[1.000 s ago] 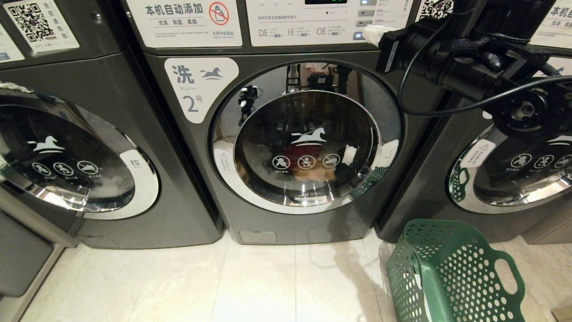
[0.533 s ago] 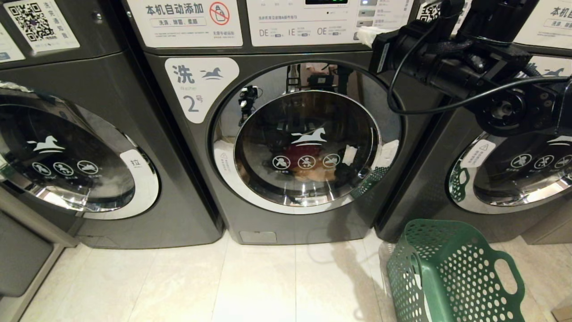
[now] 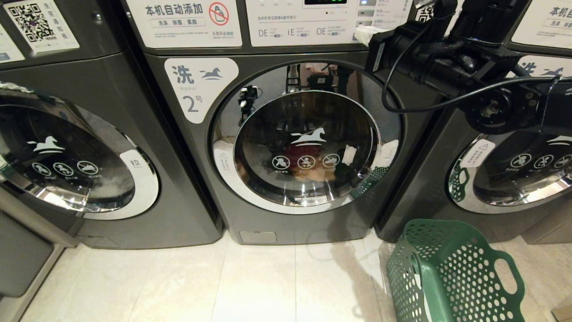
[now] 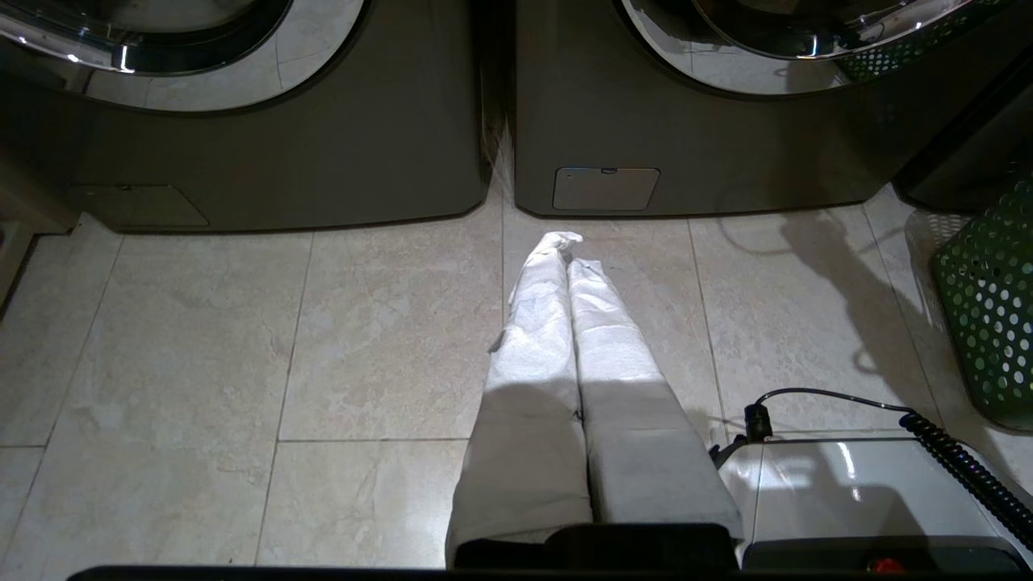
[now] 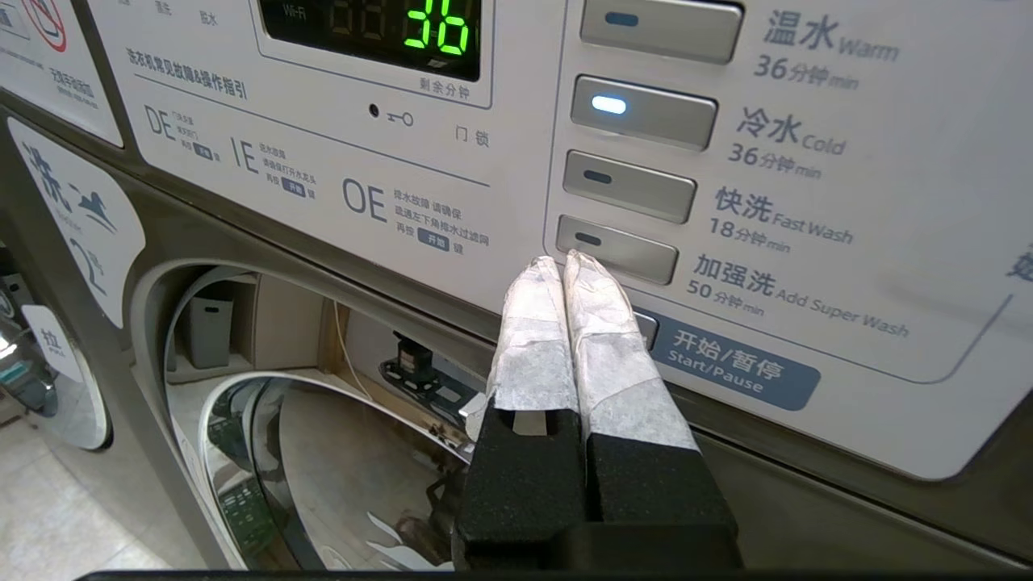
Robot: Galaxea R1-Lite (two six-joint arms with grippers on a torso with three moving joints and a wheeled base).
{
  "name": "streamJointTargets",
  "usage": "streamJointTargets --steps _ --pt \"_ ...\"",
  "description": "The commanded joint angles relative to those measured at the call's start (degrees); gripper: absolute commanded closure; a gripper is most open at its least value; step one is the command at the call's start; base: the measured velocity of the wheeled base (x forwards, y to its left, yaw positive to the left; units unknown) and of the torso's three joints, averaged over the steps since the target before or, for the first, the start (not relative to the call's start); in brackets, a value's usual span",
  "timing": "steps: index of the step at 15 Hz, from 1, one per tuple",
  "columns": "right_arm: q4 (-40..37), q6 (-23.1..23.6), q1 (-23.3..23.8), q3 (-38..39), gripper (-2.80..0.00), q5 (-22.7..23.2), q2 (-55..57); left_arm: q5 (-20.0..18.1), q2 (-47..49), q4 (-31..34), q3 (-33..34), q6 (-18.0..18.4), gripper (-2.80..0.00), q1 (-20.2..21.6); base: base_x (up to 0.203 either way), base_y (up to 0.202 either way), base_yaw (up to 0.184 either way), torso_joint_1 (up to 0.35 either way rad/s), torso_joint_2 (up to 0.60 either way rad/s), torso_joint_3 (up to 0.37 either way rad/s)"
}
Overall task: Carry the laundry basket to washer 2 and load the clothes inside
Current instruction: Press the washing machine switch
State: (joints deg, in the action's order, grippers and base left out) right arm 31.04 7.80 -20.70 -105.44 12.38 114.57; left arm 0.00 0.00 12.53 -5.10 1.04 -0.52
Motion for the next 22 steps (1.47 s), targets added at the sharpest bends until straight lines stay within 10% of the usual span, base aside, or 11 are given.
streamJointTargets --steps 1,22 --pt "0.25 0.19 0.05 -0.64 0.00 -1.08 1.21 0.00 0.09 0.06 0.00 0.01 0.00 0.00 0.000 0.000 0.000 0.000 0.00 0.000" --pt "-0.45 0.20 1.80 -0.25 0.00 -5.17 0.21 0.00 0.09 0.08 0.00 0.01 0.00 0.00 0.000 0.000 0.000 0.000 0.00 0.000"
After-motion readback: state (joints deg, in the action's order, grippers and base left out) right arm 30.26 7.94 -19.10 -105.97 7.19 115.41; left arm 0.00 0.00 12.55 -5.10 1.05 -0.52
